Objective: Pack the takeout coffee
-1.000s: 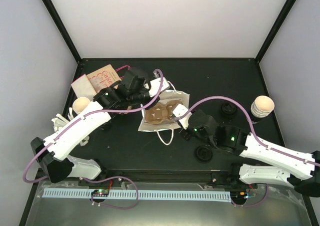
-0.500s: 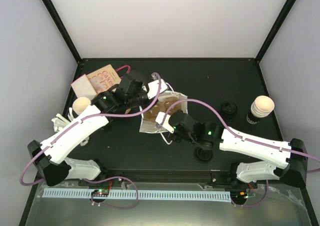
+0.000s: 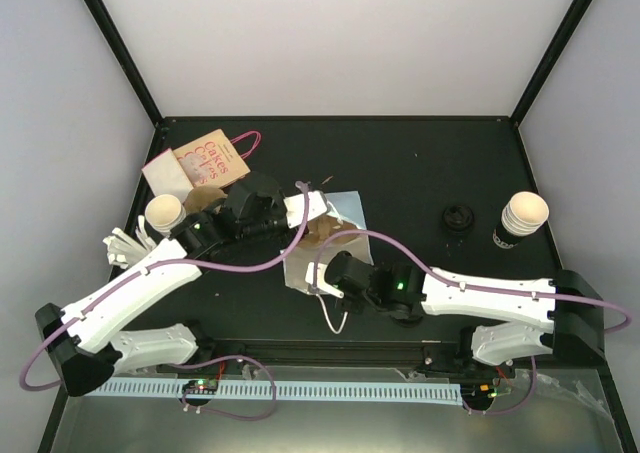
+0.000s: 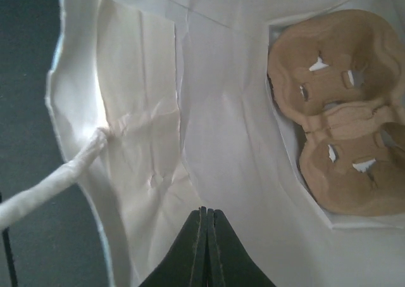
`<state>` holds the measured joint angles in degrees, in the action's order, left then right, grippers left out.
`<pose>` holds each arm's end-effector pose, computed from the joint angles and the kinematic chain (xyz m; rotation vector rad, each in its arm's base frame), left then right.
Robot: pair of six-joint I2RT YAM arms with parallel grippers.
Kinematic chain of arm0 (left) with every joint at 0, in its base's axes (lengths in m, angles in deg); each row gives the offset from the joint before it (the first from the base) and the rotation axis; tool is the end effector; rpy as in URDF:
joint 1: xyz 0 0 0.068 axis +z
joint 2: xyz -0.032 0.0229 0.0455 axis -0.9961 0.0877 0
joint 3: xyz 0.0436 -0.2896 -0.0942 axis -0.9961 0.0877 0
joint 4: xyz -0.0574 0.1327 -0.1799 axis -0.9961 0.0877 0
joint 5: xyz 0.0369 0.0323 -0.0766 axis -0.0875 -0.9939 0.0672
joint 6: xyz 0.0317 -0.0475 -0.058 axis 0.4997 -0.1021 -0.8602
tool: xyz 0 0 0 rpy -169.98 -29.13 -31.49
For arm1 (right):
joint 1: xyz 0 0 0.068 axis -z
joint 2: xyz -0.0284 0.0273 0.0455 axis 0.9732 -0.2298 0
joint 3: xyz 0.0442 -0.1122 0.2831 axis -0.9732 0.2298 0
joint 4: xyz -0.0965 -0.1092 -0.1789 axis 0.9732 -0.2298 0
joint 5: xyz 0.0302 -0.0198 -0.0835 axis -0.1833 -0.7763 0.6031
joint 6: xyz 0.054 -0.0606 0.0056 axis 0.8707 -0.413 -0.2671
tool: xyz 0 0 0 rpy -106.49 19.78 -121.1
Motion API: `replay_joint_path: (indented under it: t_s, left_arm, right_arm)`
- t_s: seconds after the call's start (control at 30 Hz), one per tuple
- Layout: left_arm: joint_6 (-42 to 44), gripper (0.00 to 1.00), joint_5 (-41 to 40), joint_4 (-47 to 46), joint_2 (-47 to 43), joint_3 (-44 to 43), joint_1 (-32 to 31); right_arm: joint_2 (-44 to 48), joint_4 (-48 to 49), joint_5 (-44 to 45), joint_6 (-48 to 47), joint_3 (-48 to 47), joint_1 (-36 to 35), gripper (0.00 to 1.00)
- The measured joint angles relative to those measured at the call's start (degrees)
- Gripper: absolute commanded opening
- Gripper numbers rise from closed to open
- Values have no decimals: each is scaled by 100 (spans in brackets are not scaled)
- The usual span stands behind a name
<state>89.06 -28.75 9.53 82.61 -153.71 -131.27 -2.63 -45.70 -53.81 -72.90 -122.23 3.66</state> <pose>0.1529 -0.1631 0.3684 1.2487 1.7442 -0.2602 0.0887 0.2217 0.2641 -1.5908 1.8598 0.0931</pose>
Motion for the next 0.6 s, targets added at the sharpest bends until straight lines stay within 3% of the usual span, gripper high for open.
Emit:
replay_joint_path:
  t_s: [0.3, 0.6]
  left_arm:
    - [-256, 2, 304, -35, -245, 304, -339]
    - [-505, 2, 457, -24, -267, 393, -522]
  right_arm:
    - [-4, 44, 33, 195, 155, -63, 1]
    - [-39, 295, 852, -83, 155, -63, 1]
